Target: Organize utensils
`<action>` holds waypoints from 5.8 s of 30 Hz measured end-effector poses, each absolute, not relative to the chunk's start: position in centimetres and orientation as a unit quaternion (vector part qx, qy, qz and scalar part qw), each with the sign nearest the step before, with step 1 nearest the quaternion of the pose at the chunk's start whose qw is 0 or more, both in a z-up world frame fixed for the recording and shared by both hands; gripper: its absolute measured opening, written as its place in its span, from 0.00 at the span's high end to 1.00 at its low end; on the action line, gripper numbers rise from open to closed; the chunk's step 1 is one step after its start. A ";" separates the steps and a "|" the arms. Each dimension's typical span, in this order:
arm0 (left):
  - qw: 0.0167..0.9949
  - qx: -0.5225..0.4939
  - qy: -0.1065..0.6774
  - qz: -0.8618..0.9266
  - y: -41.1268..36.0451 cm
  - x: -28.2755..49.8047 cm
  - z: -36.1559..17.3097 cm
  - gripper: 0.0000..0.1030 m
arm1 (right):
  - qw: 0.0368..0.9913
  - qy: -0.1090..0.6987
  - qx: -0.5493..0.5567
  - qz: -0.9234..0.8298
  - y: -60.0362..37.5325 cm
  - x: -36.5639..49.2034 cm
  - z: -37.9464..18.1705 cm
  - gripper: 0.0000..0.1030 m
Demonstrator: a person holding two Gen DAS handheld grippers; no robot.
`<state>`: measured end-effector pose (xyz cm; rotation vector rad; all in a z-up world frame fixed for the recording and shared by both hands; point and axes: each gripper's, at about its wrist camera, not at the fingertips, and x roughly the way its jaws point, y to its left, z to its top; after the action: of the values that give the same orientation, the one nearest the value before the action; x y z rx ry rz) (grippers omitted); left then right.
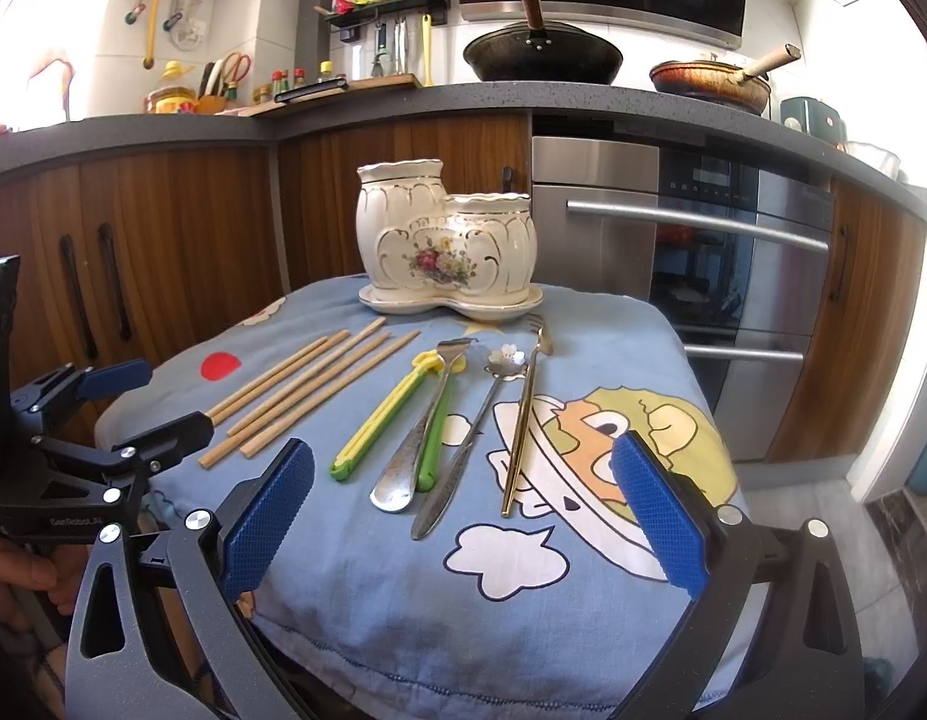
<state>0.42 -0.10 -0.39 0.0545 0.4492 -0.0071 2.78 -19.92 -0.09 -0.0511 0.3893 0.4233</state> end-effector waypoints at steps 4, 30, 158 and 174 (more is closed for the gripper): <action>0.974 0.024 0.225 -0.004 0.1 0.6 -0.4 0.05 | 0.959 0.191 -0.025 0.209 -19.9 2.7 -0.1 0.04; 0.973 0.021 0.229 -0.003 0.3 0.7 -0.5 0.05 | 0.959 0.192 -0.022 0.208 -20.2 2.8 -0.1 0.04; 0.968 -0.133 0.178 -0.118 7.2 18.0 17.3 0.95 | 0.937 0.249 0.044 0.243 -22.0 22.4 15.8 0.94; 0.991 -0.095 0.065 -0.075 5.1 24.3 18.5 0.95 | 0.941 0.205 0.013 0.269 -17.0 25.2 20.1 0.94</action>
<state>24.32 5.08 18.51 -0.1910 0.1302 -0.1503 25.19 -17.00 20.06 0.0273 0.4177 0.5478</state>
